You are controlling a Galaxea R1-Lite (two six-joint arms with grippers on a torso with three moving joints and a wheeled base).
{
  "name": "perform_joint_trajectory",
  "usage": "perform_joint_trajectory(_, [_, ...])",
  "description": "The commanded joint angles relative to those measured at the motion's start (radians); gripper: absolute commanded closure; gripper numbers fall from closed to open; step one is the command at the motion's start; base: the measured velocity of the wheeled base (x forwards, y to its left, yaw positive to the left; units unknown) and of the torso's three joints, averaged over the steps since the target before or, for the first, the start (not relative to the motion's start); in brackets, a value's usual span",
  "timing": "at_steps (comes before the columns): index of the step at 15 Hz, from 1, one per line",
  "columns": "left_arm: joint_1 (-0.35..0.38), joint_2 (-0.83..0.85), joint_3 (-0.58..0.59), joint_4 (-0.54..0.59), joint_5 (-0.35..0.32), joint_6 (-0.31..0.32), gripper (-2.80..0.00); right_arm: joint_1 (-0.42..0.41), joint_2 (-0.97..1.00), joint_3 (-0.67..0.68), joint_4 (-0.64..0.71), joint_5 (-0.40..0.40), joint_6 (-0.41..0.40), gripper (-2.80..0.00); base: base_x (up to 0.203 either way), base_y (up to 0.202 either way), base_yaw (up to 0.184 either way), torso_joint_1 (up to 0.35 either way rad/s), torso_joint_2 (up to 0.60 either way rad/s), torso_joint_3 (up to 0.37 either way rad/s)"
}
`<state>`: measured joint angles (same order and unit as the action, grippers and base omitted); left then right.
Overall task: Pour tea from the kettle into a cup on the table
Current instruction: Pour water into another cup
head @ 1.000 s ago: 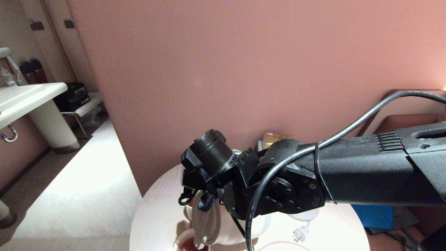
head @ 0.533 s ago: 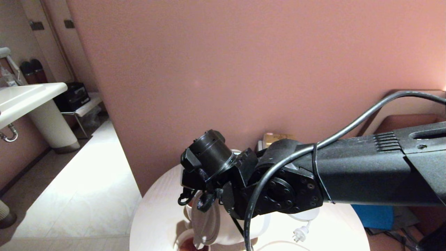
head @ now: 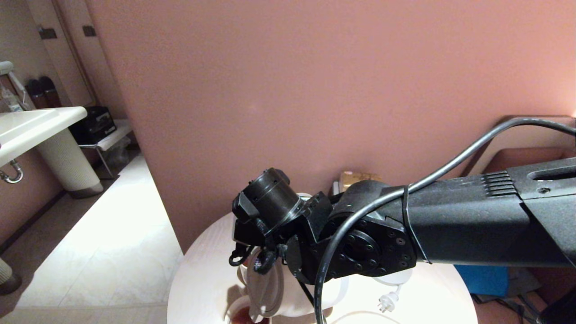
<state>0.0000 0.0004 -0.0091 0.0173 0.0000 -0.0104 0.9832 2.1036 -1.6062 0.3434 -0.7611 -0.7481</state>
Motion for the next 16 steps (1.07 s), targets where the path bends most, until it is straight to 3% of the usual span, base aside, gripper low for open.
perform_joint_trajectory(1, [0.000,0.000,0.000,0.001,0.000,0.000,0.00,0.000,-0.001,0.002,0.001,-0.004,-0.003,0.00,0.000,0.000,0.000,0.000,0.00,0.000])
perform_joint_trajectory(5, [0.000,0.001,0.000,0.001,0.000,0.000,0.00,-0.001,-0.012,0.019,-0.005,-0.010,0.036,0.00,0.000,0.000,0.000,0.000,0.00,0.000])
perform_joint_trajectory(11, [0.000,0.000,0.000,0.000,0.000,0.000,0.00,-0.001,-0.044,0.102,-0.004,-0.012,0.306,0.00,0.000,0.000,0.000,0.000,0.00,0.000])
perform_joint_trajectory(16, [0.000,0.001,0.000,0.001,0.000,0.000,0.00,-0.018,-0.155,0.274,-0.008,-0.003,0.502,0.00,0.000,0.000,0.000,0.000,0.00,0.000])
